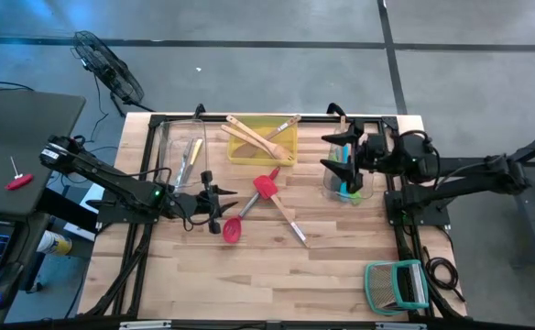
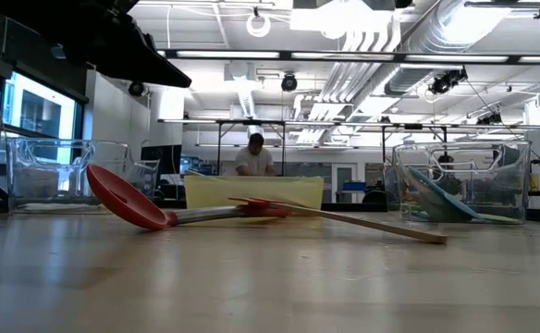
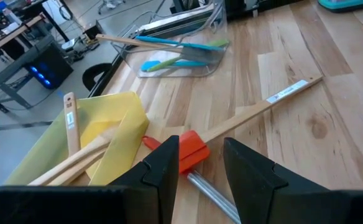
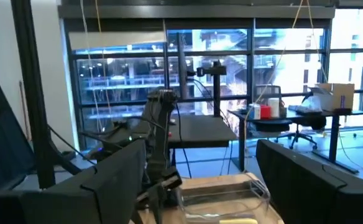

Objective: Pick & Place Kitchen Items
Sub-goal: Put the red spatula into the right transparent bin

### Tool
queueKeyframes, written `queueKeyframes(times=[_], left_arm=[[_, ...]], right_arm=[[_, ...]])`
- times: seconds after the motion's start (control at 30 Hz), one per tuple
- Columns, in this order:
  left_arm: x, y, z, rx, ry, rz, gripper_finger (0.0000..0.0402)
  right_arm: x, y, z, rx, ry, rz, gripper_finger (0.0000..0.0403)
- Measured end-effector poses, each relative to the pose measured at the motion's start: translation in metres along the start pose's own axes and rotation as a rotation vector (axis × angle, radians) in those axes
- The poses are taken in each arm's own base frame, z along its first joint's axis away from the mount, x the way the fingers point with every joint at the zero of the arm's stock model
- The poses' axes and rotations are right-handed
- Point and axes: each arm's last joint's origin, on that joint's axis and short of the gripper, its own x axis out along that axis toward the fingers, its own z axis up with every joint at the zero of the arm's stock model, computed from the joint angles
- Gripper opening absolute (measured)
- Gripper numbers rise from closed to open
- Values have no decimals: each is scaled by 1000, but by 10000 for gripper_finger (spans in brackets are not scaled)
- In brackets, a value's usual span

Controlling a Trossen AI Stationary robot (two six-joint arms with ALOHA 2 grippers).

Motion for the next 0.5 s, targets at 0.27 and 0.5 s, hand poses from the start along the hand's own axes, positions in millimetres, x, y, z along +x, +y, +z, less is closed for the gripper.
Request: queueKeyframes(times=[0.27, 0.5], left_arm=[[0, 0, 1, -4, -6, 1, 122], [0, 0, 1, -12, -5, 0, 122]], right_arm=[[20, 4, 16, -16, 65, 53, 298], [59, 5, 30, -25, 291, 21, 298]])
